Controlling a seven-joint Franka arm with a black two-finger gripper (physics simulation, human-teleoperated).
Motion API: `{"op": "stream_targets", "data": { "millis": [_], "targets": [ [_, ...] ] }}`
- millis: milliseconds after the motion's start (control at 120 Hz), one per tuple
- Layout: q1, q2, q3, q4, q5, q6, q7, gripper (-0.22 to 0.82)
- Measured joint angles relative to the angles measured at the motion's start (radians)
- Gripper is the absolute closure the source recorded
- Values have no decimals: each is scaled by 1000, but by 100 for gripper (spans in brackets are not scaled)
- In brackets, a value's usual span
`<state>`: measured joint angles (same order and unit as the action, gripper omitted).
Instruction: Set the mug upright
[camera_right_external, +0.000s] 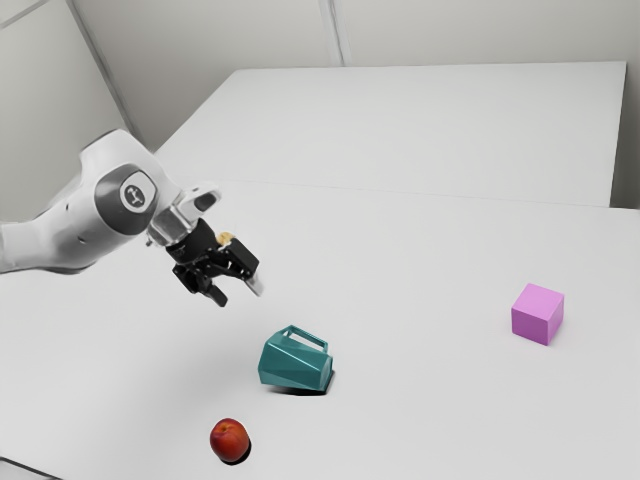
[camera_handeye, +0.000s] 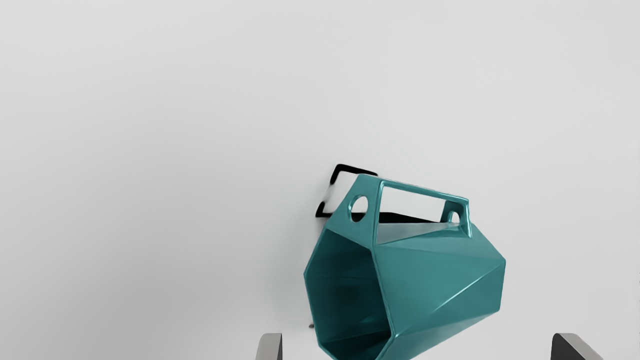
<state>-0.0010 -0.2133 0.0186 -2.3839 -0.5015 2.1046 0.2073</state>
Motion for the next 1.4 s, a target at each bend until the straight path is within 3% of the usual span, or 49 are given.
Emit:
{"op": "stream_targets", "data": {
  "millis": [392,1208,1317,1400],
  "targets": [
    [-1,11,3,-154,-268,86,187,2],
    [-23,112,2,-223,-752,94,677,2],
    [-28,120,2,-224,-797,84,734,7],
    [-29,121,2,-224,-817,79,772,18]
  ]
}}
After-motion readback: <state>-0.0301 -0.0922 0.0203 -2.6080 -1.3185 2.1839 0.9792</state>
